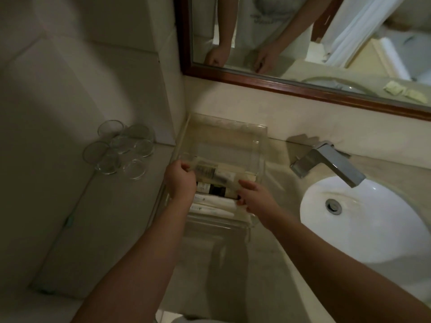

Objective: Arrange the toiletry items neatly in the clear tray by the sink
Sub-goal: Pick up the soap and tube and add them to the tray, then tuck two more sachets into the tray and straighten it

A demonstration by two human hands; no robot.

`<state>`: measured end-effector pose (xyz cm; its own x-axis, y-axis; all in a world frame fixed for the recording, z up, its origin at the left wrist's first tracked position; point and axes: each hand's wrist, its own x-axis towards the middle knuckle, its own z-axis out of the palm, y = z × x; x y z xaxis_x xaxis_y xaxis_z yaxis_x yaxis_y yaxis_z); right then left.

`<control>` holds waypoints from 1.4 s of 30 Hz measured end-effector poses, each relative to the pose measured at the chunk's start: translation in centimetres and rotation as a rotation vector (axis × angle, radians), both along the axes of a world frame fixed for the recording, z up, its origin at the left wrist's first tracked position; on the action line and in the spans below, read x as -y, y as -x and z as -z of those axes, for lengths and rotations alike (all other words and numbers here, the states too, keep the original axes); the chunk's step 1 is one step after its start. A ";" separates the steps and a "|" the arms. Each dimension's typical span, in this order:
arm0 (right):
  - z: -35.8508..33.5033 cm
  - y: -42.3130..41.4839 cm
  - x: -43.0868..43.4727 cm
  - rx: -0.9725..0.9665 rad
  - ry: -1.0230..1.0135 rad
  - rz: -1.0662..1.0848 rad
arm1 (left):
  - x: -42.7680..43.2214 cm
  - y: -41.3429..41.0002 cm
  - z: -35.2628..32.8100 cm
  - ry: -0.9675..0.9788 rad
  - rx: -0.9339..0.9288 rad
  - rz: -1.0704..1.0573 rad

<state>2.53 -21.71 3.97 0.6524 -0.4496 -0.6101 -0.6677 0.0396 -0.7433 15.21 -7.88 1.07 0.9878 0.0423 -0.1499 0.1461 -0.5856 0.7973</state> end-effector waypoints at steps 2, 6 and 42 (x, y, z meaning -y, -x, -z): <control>-0.3 0.8 0.3 0.025 0.019 0.009 | -0.3 0.5 -0.2 -0.016 0.048 0.009; -0.8 3.5 1.1 0.074 -0.012 0.139 | -0.1 2.6 -1.3 -0.045 0.114 0.068; -1.3 60.1 29.3 0.037 0.085 1.032 | 43.1 54.9 -1.6 -0.146 -0.019 1.353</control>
